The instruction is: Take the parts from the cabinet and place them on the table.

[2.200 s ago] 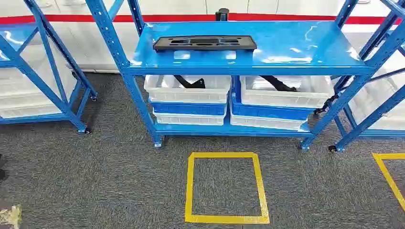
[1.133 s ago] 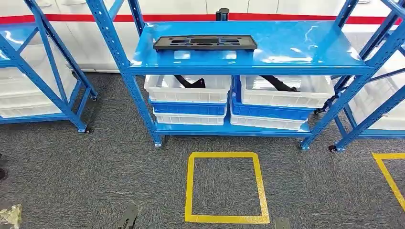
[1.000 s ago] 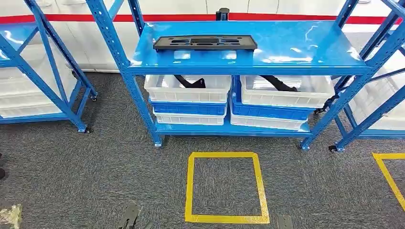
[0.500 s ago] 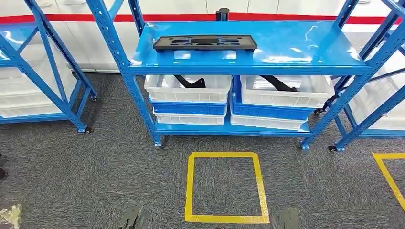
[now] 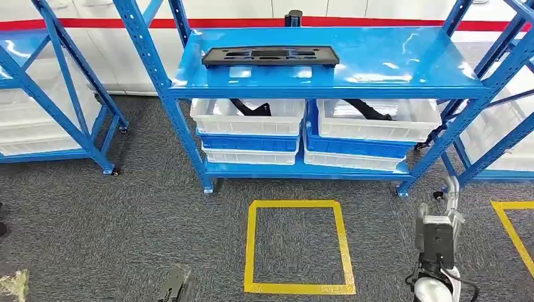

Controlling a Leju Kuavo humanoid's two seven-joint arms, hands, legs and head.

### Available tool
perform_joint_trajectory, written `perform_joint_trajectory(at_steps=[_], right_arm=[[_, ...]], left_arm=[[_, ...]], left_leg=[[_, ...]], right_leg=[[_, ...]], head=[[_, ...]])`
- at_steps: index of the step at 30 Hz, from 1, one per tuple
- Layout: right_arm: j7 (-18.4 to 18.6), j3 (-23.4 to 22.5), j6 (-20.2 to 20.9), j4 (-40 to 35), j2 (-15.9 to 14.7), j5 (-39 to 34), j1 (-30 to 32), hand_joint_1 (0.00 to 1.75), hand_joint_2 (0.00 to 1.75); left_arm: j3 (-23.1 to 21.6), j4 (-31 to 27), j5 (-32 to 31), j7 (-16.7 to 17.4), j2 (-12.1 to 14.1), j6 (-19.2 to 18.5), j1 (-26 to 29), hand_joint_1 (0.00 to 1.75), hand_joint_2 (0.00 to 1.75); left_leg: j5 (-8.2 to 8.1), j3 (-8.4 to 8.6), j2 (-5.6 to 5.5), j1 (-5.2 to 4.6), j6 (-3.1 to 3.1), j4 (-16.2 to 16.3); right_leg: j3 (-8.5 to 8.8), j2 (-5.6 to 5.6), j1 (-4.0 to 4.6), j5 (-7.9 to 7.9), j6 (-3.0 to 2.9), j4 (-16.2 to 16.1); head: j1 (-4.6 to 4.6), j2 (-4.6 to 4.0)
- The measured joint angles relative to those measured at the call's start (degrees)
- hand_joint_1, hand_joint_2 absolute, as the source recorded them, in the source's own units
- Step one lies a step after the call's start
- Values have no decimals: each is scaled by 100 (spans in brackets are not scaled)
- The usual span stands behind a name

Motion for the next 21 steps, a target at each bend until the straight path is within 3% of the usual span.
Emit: perform_joint_trajectory(at_steps=[1,8,14,21], right_arm=[[2,4,0,-175,-17,63,-75,0,175],[4,37,81,-937,-245,271,-791,0,175],[15,74,81,-1241,-623,271,-1498,0,175],[96,238,131,-1398,-817,67,-2035,0,175]], left_arm=[[-4,0,24,-24,0,0,2,0,0],[-66,0,74,-92,-9,-7,10,0,0],[-155,2,63,-219,-9,4,11,0,0],[-348,2,-107,-293,0,107,11,0,0]], left_leg=[[0,1,0,0,0,0],[2,0,0,-2,2,3],[2,-2,0,-2,3,6],[2,-3,-2,-1,3,6]], right_leg=[[0,0,0,0,0,0],[3,-1,-2,1,1,0],[3,-1,-3,1,2,0],[2,-2,-1,1,2,1]], head=[[-2,0],[0,0],[2,0],[0,0]])
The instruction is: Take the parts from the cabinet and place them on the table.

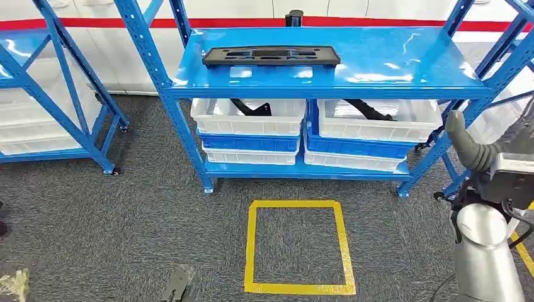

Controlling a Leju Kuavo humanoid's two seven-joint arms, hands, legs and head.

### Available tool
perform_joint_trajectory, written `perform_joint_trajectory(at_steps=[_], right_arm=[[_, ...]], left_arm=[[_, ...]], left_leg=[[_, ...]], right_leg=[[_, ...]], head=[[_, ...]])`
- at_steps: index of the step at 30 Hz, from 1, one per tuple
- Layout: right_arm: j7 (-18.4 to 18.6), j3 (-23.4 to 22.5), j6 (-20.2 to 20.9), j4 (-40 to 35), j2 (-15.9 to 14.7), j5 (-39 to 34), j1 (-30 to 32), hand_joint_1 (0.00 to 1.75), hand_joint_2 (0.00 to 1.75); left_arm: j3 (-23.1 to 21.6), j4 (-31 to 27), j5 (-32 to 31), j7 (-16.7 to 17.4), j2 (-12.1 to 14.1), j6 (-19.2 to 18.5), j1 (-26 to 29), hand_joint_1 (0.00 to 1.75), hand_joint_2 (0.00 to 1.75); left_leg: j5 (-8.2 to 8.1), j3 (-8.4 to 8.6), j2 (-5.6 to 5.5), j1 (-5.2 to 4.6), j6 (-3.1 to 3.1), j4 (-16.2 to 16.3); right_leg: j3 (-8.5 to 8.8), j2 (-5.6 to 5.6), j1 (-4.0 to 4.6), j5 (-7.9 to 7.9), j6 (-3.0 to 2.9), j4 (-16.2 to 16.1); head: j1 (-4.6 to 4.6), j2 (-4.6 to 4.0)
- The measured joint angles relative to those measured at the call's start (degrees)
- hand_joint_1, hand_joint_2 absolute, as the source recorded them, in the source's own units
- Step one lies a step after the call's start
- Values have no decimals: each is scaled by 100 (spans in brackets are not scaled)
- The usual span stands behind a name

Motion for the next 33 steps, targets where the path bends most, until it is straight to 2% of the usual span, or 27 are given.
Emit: perform_joint_trajectory(at_steps=[4,5,14,33], right_arm=[[-7,63,-2,-15,-30,-9,-63,0,175],[-22,74,-4,-15,-37,-15,-73,0,0],[-68,240,-55,-13,-37,-44,-230,0,0],[-109,349,-55,-11,-46,-133,-228,0,0]], left_arm=[[-61,0,-17,-4,9,-2,0,0,0],[-61,0,-22,-7,11,-2,0,0,0],[-221,0,-127,7,48,68,-1,0,0],[-229,44,-129,31,81,79,4,0,0]], left_leg=[[0,-1,0,0,0,0],[0,-2,0,0,0,0],[0,-2,-1,-1,0,0],[0,-2,-1,-1,0,0]], right_leg=[[0,0,0,0,0,0],[0,0,0,0,0,0],[0,-1,0,0,0,0],[-1,-1,0,0,0,0]], head=[[0,0],[2,0],[2,0],[0,0]])
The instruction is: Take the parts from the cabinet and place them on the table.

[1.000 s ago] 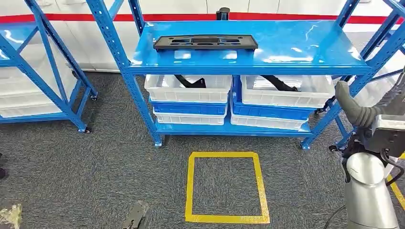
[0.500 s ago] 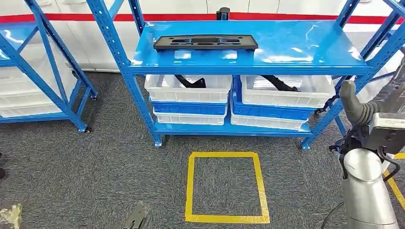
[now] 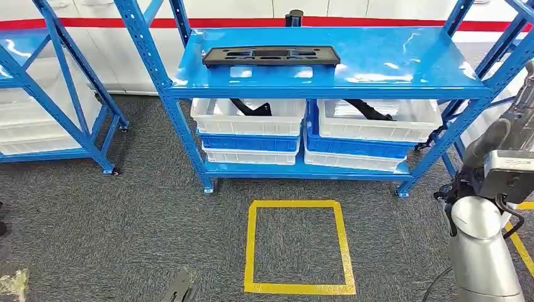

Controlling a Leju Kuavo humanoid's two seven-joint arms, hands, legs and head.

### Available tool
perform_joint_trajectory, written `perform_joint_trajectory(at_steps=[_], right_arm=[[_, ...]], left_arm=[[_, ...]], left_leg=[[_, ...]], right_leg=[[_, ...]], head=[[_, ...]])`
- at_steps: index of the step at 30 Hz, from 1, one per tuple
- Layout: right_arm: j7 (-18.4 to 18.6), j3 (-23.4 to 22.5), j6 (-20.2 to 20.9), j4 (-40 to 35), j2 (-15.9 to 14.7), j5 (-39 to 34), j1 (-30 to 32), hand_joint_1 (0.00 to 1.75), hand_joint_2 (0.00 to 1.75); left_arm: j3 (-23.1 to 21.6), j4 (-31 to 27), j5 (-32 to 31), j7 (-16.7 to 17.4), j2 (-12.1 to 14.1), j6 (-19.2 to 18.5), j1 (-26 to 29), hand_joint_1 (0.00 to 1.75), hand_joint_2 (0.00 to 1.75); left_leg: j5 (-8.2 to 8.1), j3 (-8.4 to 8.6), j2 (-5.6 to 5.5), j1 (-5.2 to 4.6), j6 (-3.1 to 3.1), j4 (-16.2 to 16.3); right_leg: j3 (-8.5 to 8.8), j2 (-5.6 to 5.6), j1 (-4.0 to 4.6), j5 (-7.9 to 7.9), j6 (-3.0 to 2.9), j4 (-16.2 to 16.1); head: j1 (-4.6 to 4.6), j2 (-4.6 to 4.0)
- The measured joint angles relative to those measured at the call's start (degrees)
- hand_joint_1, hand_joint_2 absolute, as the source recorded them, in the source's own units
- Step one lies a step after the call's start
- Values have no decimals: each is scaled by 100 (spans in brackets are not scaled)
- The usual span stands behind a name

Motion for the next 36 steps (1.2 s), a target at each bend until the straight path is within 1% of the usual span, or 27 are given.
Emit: perform_joint_trajectory(at_steps=[3,4,9,10,11,12,13,14,15,16,17,18,20,21,22,23,25,26,27,28,30,31,32,33,34,35,36], right_arm=[[-15,0,0,7,0,-4,0,0,0],[-18,2,-2,9,2,-4,4,0,0],[-39,2,-37,11,4,0,31,0,0],[-48,-2,-44,9,-6,4,31,0,0],[-55,-13,-52,0,-29,6,47,0,0],[-61,-19,-59,0,-50,13,53,0,0],[-61,-22,-66,0,-66,13,45,0,0],[-61,-24,-70,0,-83,9,59,0,0],[-61,-26,-72,0,-96,2,98,0,0],[-61,-30,-77,0,-96,-4,146,0,0],[-61,-30,-81,0,-98,-2,181,0,0],[-63,-33,-83,0,-100,-2,191,0,0],[-68,-50,-85,-2,-116,4,195,0,0],[-68,-57,-85,0,-118,9,212,0,0],[-70,-52,-87,0,-116,6,224,0,0],[-79,-63,-94,-11,-122,2,248,0,0],[-90,-74,-94,-24,-120,0,276,0,0],[-96,-72,-96,-39,-122,0,278,0,0],[-98,-83,-94,-63,-131,-2,296,0,0],[-105,-87,-94,-79,-136,-2,299,0,0],[-109,-103,-81,-94,-140,-33,329,0,0],[-109,-109,-81,-96,-138,-44,365,0,0],[-111,-111,-79,-96,-138,-55,397,0,0],[-111,-111,-79,-96,-136,-55,410,0,0],[-114,-114,-79,-100,-133,-55,408,0,0],[-116,-114,-79,-116,-131,-55,408,0,0],[-118,-116,-76,-129,-129,-55,417,0,0]], left_arm=[[0,11,0,0,9,-28,3,0,0],[-2,11,-2,0,15,-50,1,0,0],[-79,20,-50,2,35,-116,-3,0,0],[-94,20,-63,4,37,-120,-11,0,0],[-103,20,-72,9,39,-122,-14,0,0],[-114,20,-87,11,26,-127,-17,0,0],[-120,20,-87,15,28,-138,-20,0,0],[-131,20,-90,15,26,-147,-20,0,0],[-144,20,-96,15,22,-177,-16,0,0],[-149,22,-98,18,22,-190,-10,0,0],[-157,31,-103,18,11,-192,-3,0,0],[-164,33,-103,20,11,-201,-1,0,0],[-184,35,-103,18,7,-210,-2,0,0],[-186,37,-105,20,18,-210,-7,0,0],[-188,37,-107,20,31,-210,-16,0,0],[-197,37,-122,22,31,-219,-12,0,0],[-227,39,-136,35,33,-232,-7,0,0],[-236,39,-140,37,39,-240,-16,0,0],[-243,39,-146,39,37,-243,-16,0,0],[-245,42,-151,39,37,-243,-26,0,0],[-249,42,-153,39,35,-243,-17,0,0],[-251,44,-153,39,35,-245,-4,0,0],[-251,46,-153,39,35,-245,6,0,0],[-251,46,-153,39,35,-249,12,0,0],[-251,48,-151,39,37,-251,11,0,0],[-249,48,-151,39,46,-254,9,0,0],[-249,48,-149,39,59,-254,10,0,0]], left_leg=[[0,0,0,0,0,0],[-18,-18,-1,-6,22,38],[-47,-41,-1,-18,93,67],[-29,-16,0,-19,143,0],[67,80,2,69,187,-168],[82,138,16,51,202,-252],[100,154,26,63,232,-262],[94,154,27,69,232,-261],[83,154,26,69,236,-260],[73,154,24,71,229,-256],[55,168,15,86,206,-252],[35,186,3,104,179,-243],[-64,218,-17,163,81,-150],[-148,199,-19,142,3,-71],[-230,160,-34,127,-42,6],[-242,164,-40,117,-43,-14],[-257,202,-36,140,-55,-37],[-292,204,-31,172,-80,-27],[-327,151,57,169,-93,124],[-442,-36,116,165,-104,485],[-728,-652,156,166,-106,1456],[-772,-945,158,166,-93,1828],[-672,-1112,158,164,-65,1913],[-458,-1124,158,152,-24,1749],[-104,-1003,158,120,43,1308],[254,-802,161,70,128,750],[508,-623,178,2,238,262]], right_leg=[[0,0,0,0,0,0],[-1,0,-45,12,19,-10],[-1,1,-40,23,49,-40],[27,1,-23,42,80,-96],[-1,-1,20,29,98,-88],[-36,1,10,-22,84,32],[-199,5,24,-166,42,349],[-464,6,31,-339,19,837],[-732,5,24,-476,20,1296],[-931,5,20,-520,51,1600],[-978,3,2,-440,108,1575],[-893,2,-20,-290,179,1336],[-431,1,-95,207,382,300],[-302,-8,-138,246,423,13],[-250,49,-98,207,308,-18],[-263,38,-93,190,203,35],[-276,46,-80,144,130,58],[-227,54,-107,121,67,63],[-176,50,-90,98,30,44],[-121,42,-81,64,-16,43],[-47,22,-46,-14,-87,43],[-7,19,-25,-54,-97,43],[44,20,-9,-97,-104,43],[102,20,3,-139,-106,41],[179,21,9,-195,-105,36],[259,21,13,-246,-97,22],[292,23,-14,-288,-93,-8]], head=[[0,0],[0,0],[0,0],[-11,0],[2,0],[11,0],[15,0],[33,0],[28,0],[24,0],[37,0],[28,0],[33,0],[48,0],[92,0],[70,0],[48,0],[42,0],[44,0],[28,0],[26,0],[28,0],[28,0],[26,0],[28,0],[26,0],[28,0]])
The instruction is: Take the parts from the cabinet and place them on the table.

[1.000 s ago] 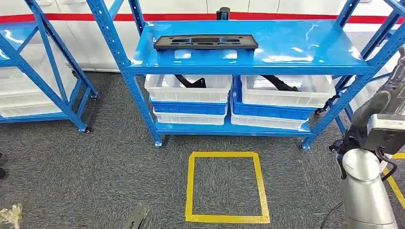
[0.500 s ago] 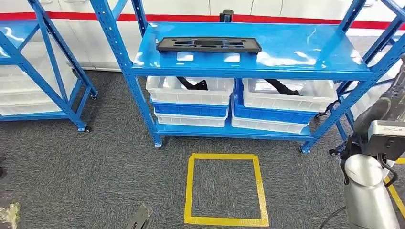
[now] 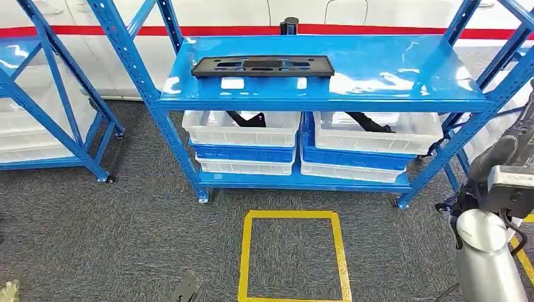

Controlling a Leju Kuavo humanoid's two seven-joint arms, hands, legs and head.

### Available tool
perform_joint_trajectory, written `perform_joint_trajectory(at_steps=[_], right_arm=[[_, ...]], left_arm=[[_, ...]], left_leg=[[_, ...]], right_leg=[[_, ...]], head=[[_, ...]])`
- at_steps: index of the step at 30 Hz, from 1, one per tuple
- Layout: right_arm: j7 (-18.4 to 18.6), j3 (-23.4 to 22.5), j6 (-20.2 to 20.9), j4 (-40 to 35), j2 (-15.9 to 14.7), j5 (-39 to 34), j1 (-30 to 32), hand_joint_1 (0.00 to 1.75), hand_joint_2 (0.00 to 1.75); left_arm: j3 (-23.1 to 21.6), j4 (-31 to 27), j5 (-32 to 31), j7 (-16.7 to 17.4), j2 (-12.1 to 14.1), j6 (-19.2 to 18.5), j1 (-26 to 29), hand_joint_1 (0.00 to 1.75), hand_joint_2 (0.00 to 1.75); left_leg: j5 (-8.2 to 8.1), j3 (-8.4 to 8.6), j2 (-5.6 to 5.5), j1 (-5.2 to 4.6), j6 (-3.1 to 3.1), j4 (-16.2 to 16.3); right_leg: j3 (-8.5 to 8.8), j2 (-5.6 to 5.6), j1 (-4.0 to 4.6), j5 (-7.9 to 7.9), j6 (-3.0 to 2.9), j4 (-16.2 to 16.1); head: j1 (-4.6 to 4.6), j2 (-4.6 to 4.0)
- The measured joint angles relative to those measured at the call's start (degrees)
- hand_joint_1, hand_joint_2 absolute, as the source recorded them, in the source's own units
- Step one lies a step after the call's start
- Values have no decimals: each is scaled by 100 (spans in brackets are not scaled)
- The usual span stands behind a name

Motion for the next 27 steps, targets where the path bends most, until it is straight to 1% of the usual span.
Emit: perform_joint_trajectory(at_steps=[1,2,3,4,5,6,7,8,9,10,11,12,13,14,15,16,17,18,19,20,21,22,23,24,25,26,27], right_arm=[[0,2,0,0,11,0,17,0,0],[-2,0,0,-2,13,0,25,0,0],[-2,-2,0,-7,15,-2,29,0,0],[-2,-4,2,-15,26,2,53,0,0],[-18,-18,4,-44,13,9,38,0,0],[-17,-28,4,-48,15,9,25,0,0],[-22,-35,4,-48,20,11,14,0,0],[-26,-39,4,-48,20,11,14,0,0],[-24,-39,4,-48,20,11,33,0,0],[-24,-42,4,-48,20,7,45,0,0],[-24,-42,4,-48,20,9,46,0,0],[-24,-42,4,-48,20,9,53,0,0],[-26,-42,4,-48,24,13,57,0,0],[-26,-42,7,-48,26,15,55,0,0],[-26,-42,9,-48,26,15,55,0,0],[-26,-42,9,-48,28,15,59,0,0],[-24,-42,11,-37,39,15,70,0,0],[-26,-39,13,-37,46,15,61,0,0],[-24,-39,22,-39,50,13,76,0,0],[-24,-44,22,-44,48,17,69,0,0],[-24,-44,22,-46,50,24,47,0,0],[-26,-42,26,-55,55,37,46,0,0],[-26,-42,28,-66,50,39,28,0,0],[-26,-39,33,-66,52,46,15,0,0],[-24,-39,39,-66,52,52,14,0,0],[-26,-39,39,-66,55,57,16,0,0],[-24,-37,39,-63,59,57,18,0,0]], left_arm=[[0,7,4,0,35,-2,-5,0,0],[0,9,7,-4,33,-9,-11,0,0],[0,9,7,-6,31,-31,-7,0,0],[0,9,13,-13,31,-42,-5,0,0],[0,9,15,-24,37,-46,-1,0,0],[2,11,42,-33,39,-48,7,0,0],[2,11,42,-42,41,-50,-1,0,0],[2,11,46,-44,41,-48,-8,0,0],[2,11,46,-44,44,-50,-5,0,0],[2,11,48,-44,41,-50,-2,0,0],[2,11,48,-44,39,-50,2,0,0],[0,15,48,-44,31,-50,16,0,0],[0,20,48,-44,28,-50,30,0,0],[0,22,48,-44,28,-50,40,0,0],[0,22,50,-44,28,-48,44,0,0],[0,24,50,-44,28,-48,48,0,0],[2,37,52,-44,39,-46,47,0,0],[2,37,55,-48,44,-44,48,0,0],[2,37,55,-48,44,-44,49,0,0],[2,37,55,-50,44,-44,48,0,0],[2,37,55,-50,44,-48,44,0,0],[0,37,55,-50,48,-50,42,0,0],[0,37,52,-57,41,-50,33,0,0],[0,37,52,-57,37,-50,31,0,0],[0,37,55,-57,33,-52,33,0,0],[-2,39,52,-57,28,-52,41,0,0],[-2,42,55,-57,24,-52,47,0,0]], left_leg=[[-146,82,38,-37,59,-79],[-206,150,36,-76,71,-203],[-218,218,23,-88,86,-234],[-243,214,-2,-92,93,-358],[-258,407,-30,-104,114,-410],[-244,561,-43,-66,101,-509],[-274,642,-52,-69,150,-537],[-304,688,-61,-70,158,-539],[-355,745,-82,-70,155,-553],[-392,783,-91,-70,153,-552],[-413,804,-96,-70,148,-552],[-473,874,-115,-72,132,-552],[-535,954,-123,-71,118,-551],[-605,1047,-139,-60,95,-549],[-669,1134,-148,-43,65,-546],[-735,1190,-151,-40,26,-540],[-825,1295,-160,-63,-22,-512],[-886,1280,-152,-71,-41,-514],[-922,1269,-138,-72,-61,-519],[-913,1305,-129,-64,-83,-472],[-917,1279,-116,-44,-84,-440],[-920,1253,-97,-31,-99,-318],[-993,1107,-79,-23,-146,-56],[-1193,834,-71,-3,-198,384],[-1407,544,-68,15,-235,826],[-1569,264,-64,31,-255,1204],[-1606,51,-57,45,-267,1415]], right_leg=[[73,-5,42,-43,48,-41],[85,-2,16,-52,74,-105],[108,-13,18,-38,119,-191],[202,-25,29,62,222,-115],[288,-35,52,78,264,-152],[221,-40,16,26,253,7],[59,-21,29,-2,209,354],[-209,-21,36,-55,171,764],[-493,-20,37,-168,169,1146],[-679,-19,46,-294,139,1353],[-766,-18,47,-358,132,1435],[-932,-20,45,-454,194,1505],[-995,-20,40,-435,247,1358],[-941,-22,22,-235,351,985],[-819,-23,-6,77,469,510],[-679,-25,-40,462,610,18],[-665,-100,-37,745,635,-120],[-603,-118,2,601,416,-143],[-526,-87,19,684,285,-135],[-522,-74,18,670,197,-131],[-477,-56,-8,670,136,-130],[-451,-48,-6,651,106,-147],[-428,-52,-5,623,58,-147],[-417,-52,-1,602,9,-147],[-413,-52,4,585,-15,-146],[-411,-52,17,571,-34,-145],[-407,-51,22,558,-50,-144]], head=[[13,0],[-7,0],[0,0],[4,0],[-2,0],[4,0],[-22,-4],[-6,-2],[9,-2],[9,-2],[9,-2],[4,-2],[4,-2],[11,-2],[7,-2],[15,-2],[26,0],[28,-2],[4,0],[2,0],[-11,-2],[-11,0],[-15,0],[-27,0],[-22,0],[-28,-2],[-26,0]])
